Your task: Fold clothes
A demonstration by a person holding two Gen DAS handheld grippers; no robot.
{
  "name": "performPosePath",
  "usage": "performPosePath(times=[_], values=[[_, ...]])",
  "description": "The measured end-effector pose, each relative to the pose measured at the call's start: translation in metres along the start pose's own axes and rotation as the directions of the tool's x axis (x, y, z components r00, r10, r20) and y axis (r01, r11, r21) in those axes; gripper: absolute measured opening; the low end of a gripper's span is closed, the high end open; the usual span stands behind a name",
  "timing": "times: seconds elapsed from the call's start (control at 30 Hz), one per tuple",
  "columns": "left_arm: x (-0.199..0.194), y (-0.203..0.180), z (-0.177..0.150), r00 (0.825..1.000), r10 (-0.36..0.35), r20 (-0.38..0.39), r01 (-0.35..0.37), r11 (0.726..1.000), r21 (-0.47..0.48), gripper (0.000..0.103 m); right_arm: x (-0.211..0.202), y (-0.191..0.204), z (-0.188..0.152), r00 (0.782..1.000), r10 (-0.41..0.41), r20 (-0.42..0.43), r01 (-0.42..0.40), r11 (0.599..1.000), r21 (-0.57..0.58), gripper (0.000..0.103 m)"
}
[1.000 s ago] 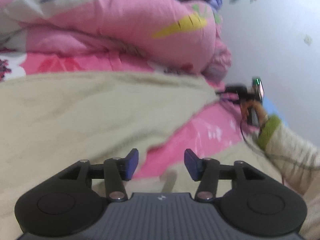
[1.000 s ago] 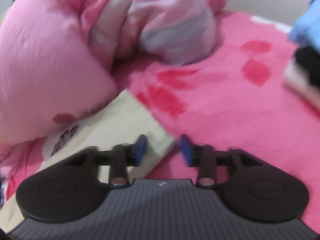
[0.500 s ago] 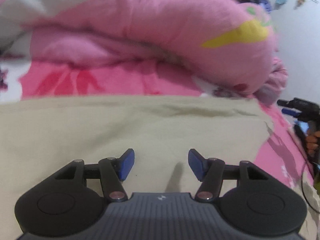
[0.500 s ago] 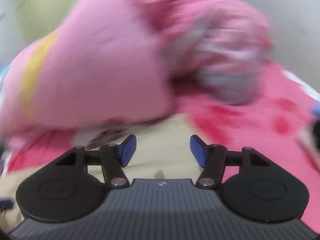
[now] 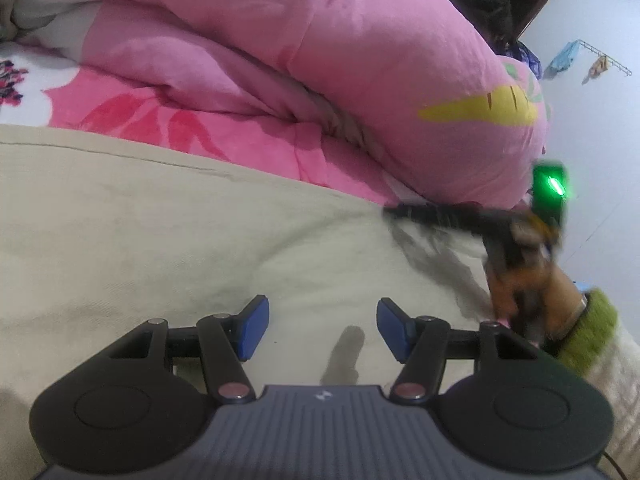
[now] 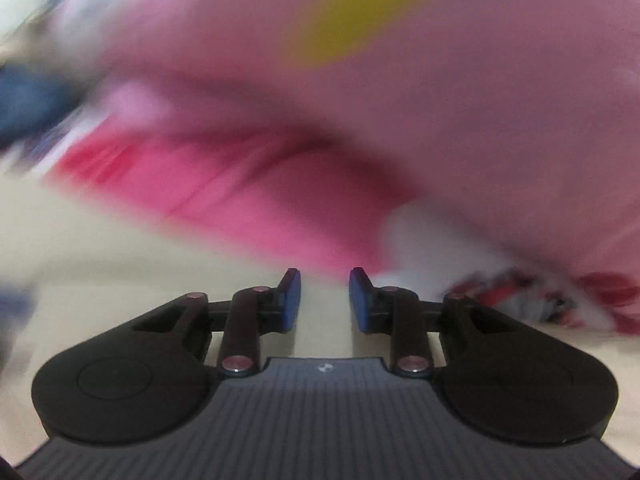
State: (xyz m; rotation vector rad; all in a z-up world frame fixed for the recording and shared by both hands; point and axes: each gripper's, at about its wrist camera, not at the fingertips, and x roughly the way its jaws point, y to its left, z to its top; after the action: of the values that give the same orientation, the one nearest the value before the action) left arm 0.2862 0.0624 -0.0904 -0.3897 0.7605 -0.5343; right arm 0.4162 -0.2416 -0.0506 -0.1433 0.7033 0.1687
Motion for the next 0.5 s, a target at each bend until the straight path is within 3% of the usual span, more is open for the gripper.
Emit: performPosePath(times=[0.07,0.17,0.27,0.4,0.5], values=[[-0.001,-0.002,-0.001,1.0,0.006,0.001,-0.006,1.0,0.011,0.061,0.002,-0.013,0.009,0.999,-0.037,0.0,0.037,0.998,0.05,0.022],[0.0,-0.004,-0.001,1.0,0.004,-0.002,-0.004,1.0,0.026,0.065,-0.028,-0.003,0.008,0.996,0.077,0.035,-0.079,0.994,0.078,0.021],[0.001,-0.007,-0.002,1.0,0.009,-0.004,-0.009,0.999,0.037,0.066,-0.045,0.035,0.003,0.982,0.188,0.0,-0.188,0.982,-0.034,0.021],[0.003,-0.009,-0.004,1.0,0.019,-0.003,-0.019,0.998,0.055,0.066,-0.019,0.071,0.006,0.97,0.214,-0.118,-0.228,0.965,-0.129,0.021],[0.003,-0.007,-0.003,1.0,0.012,-0.003,-0.012,0.999,0.046,0.066,0.002,0.082,0.014,0.969,0.205,-0.141,-0.226,0.962,-0.153,0.022]])
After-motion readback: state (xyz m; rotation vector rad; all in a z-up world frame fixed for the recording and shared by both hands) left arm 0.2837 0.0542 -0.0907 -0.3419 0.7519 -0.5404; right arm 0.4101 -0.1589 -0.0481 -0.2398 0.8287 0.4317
